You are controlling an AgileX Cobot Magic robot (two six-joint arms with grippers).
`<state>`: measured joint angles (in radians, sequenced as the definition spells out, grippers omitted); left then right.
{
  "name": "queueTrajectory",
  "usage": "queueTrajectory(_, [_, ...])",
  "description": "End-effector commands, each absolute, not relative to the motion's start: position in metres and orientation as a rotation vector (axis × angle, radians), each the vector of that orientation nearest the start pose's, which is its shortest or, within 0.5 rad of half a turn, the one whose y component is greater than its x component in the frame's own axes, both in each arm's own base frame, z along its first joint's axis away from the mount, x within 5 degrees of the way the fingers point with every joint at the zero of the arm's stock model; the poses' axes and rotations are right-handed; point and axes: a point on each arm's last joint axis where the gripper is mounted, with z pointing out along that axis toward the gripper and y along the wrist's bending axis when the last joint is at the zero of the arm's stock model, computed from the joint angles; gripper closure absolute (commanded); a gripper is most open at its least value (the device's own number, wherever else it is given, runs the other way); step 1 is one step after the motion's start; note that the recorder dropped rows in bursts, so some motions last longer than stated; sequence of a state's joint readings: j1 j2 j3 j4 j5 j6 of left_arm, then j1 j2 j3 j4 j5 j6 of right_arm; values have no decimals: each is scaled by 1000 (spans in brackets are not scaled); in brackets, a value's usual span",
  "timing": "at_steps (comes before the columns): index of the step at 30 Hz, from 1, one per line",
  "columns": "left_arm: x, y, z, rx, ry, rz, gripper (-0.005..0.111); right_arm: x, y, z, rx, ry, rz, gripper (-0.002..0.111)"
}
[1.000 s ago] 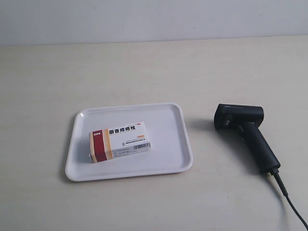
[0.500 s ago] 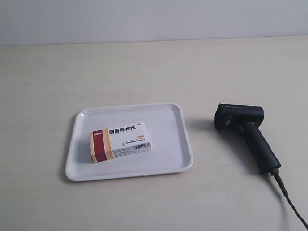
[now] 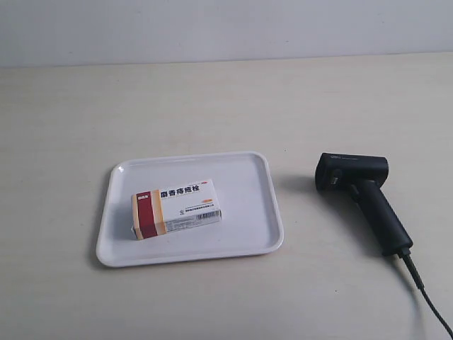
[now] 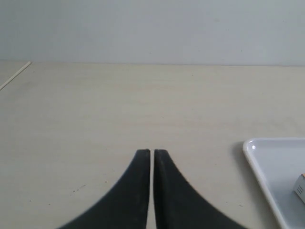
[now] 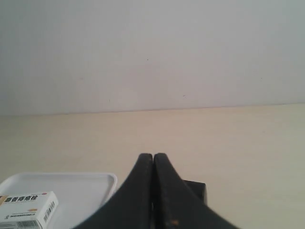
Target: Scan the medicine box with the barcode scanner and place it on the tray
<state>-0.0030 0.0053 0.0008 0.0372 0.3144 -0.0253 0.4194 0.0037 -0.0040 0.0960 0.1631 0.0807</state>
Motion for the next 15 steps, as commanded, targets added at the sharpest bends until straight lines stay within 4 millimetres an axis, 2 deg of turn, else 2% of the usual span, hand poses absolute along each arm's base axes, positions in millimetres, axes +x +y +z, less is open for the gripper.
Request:
queueTrajectory(1, [54, 1, 185, 4, 1795, 8, 101, 51, 23, 200, -216, 1631, 443, 108])
queueTrajectory(11, [54, 1, 185, 4, 1795, 8, 101, 56, 4, 199, 83, 1636, 181, 108])
queueTrajectory(15, [54, 1, 185, 4, 1795, 8, 101, 56, 0, 197, 147, 1654, 124, 108])
